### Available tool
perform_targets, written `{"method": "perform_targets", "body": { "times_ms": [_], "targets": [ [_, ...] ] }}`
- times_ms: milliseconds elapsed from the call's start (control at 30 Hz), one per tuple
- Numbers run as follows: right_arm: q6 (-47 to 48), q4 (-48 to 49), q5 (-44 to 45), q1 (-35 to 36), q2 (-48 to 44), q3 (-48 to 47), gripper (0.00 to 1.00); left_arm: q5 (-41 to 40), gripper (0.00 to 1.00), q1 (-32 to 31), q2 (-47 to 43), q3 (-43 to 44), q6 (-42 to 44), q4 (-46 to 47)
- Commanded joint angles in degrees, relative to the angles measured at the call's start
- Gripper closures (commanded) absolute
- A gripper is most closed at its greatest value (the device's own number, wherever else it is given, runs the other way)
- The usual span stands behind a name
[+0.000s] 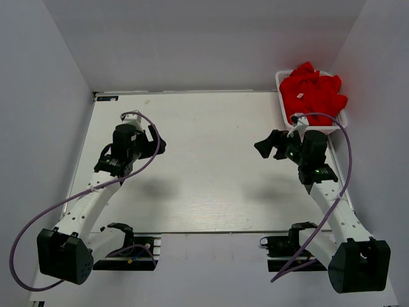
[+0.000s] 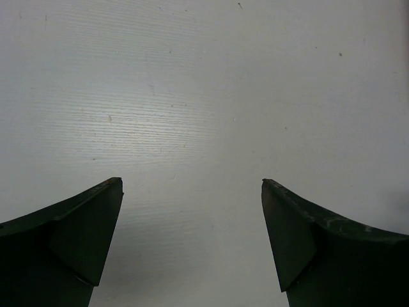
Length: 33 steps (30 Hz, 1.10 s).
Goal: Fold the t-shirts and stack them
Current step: Grab crumpled tshirt from bin with the right arm
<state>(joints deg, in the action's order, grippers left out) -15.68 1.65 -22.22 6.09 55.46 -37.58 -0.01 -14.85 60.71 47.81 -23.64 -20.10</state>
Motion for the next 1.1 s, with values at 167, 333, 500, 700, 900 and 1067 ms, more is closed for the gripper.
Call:
{"method": "perform_targets", "body": {
  "times_ms": [167, 333, 500, 700, 900, 1067],
  "targets": [
    [-2.69, 6.52, -6.96, 0.15, -0.09, -0.21, 0.1, -2.19, 0.0, -0.18, -0.15, 3.52, -0.36, -2.75],
    [-1.81, 3.72, -3.27, -0.19, 1.93, -2.66, 0.1, -1.49, 0.0, -0.18, 1.33, 5.18, 0.25, -3.98],
    [-0.05, -0.5, 6.44, -0.29, 5.88, -8.19, 0.1, -0.08, 0.0, 0.35, 3.8, 8.35, 0.26, -5.57],
    [-2.43, -5.69, 29.95, -1.16, 13.42, -17.07, 0.1, 2.57, 0.0, 0.35, 5.64, 10.2, 2.36, -4.16],
    [1.18, -15.79, 37.94, -3.98, 24.84, -34.35, 0.1, 2.11, 0.0, 0.88, 7.4, 11.51, 2.98, -4.17],
    [3.02, -19.3, 36.39, -10.12, 36.46, -43.61, 0.1, 3.97, 0.0, 0.88, 9.68, 11.51, 4.65, -0.91]
  ]
}}
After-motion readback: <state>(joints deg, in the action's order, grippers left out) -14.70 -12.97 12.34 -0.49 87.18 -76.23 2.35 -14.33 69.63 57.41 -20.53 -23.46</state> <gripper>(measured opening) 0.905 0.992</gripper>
